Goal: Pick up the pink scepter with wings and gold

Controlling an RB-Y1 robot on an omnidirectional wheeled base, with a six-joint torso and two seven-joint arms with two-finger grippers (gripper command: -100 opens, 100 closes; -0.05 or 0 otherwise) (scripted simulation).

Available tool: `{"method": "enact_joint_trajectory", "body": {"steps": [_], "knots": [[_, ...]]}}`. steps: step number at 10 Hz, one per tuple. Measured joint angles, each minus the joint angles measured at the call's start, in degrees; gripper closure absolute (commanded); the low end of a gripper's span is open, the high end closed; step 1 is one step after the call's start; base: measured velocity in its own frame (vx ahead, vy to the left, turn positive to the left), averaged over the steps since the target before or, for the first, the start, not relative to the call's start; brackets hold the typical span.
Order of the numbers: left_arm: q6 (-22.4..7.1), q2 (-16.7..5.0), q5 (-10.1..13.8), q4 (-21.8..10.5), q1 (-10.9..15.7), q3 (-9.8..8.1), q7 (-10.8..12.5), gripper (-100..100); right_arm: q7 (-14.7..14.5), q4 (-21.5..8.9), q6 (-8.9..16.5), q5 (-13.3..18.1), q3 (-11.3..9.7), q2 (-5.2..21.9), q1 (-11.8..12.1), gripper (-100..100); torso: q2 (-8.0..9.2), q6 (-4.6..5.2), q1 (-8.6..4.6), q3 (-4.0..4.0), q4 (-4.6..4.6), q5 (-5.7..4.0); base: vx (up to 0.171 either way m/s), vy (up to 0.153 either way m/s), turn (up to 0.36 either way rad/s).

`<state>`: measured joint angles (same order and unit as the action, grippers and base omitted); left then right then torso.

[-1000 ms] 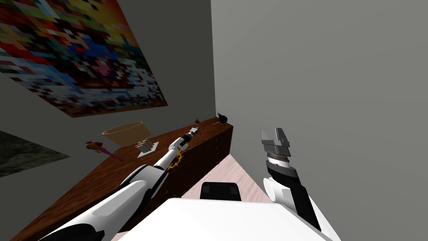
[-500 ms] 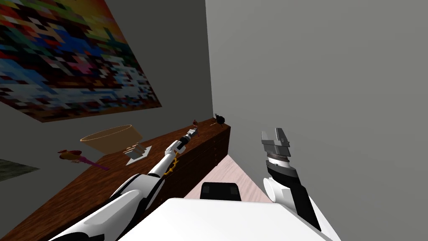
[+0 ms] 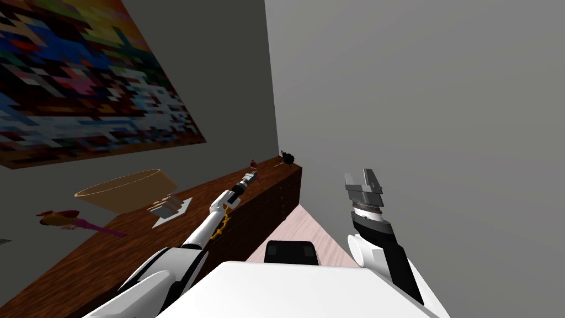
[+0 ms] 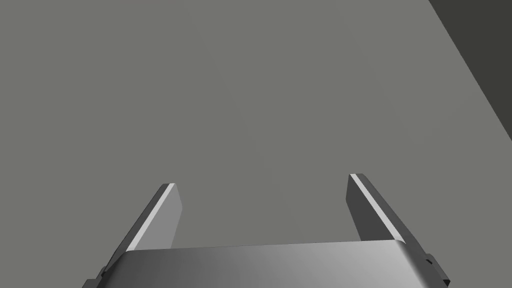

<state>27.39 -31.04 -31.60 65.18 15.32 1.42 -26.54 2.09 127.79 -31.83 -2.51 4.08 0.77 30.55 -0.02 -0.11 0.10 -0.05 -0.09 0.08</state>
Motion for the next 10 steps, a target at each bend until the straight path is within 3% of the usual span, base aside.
{"method": "enact_joint_trajectory", "body": {"steps": [2, 4, 5, 7, 8, 10], "knots": [[0.42, 0.58, -0.8, 2.25, -2.76, -1.61, 0.35, 100, 0.0, 0.0, 0.0, 0.0, 0.0, 0.0, 0.0, 0, 0.07, -0.06, 0.04, -0.05, -0.15, 0.09, 0.037, -0.007, -0.075], [0.5, 0.11, -2.34, 5.42, -5.98, -4.09, 2.28, 100, 0.0, 0.0, 0.0, 0.0, 0.0, 0.0, 0.01, 0, 0.02, -0.06, 0.06, -0.08, -0.18, 0.11, 0.028, -0.007, -0.036], [0.04, 0.02, -2.59, 7.19, -7.72, -4.16, 2.83, 100, 0.0, 0.0, 0.0, 0.0, 0.0, 0.0, 0.0, 0, 0.1, -0.09, 0.08, -0.05, -0.19, 0.13, 0.037, -0.015, -0.146], [0.75, 0.5, -4.15, 9.88, -10.84, -6.95, 3.84, 100, 0.0, 0.0, 0.0, 0.0, 0.0, 0.0, 0.01, 0, 0.03, -0.07, 0.05, -0.09, -0.2, 0.13, 0.034, -0.008, -0.05], [1.06, 0.58, -4.29, 10.52, -12.14, -7.44, 3.87, 100, 0.0, 0.0, 0.0, 0.0, 0.0, 0.0, 0.0, 0, 0.08, -0.14, 0.12, -0.1, -0.28, 0.19, 0.042, -0.017, -0.125], [0.76, 0.35, -5.94, 13.2, -14.91, -9.87, 5.76, 100, 0.0, 0.0, 0.0, 0.0, 0.01, 0.0, 0.01, 0, 0.0, -0.15, 0.19, -0.16, -0.32, 0.21, 0.033, -0.002, -0.045]]}}
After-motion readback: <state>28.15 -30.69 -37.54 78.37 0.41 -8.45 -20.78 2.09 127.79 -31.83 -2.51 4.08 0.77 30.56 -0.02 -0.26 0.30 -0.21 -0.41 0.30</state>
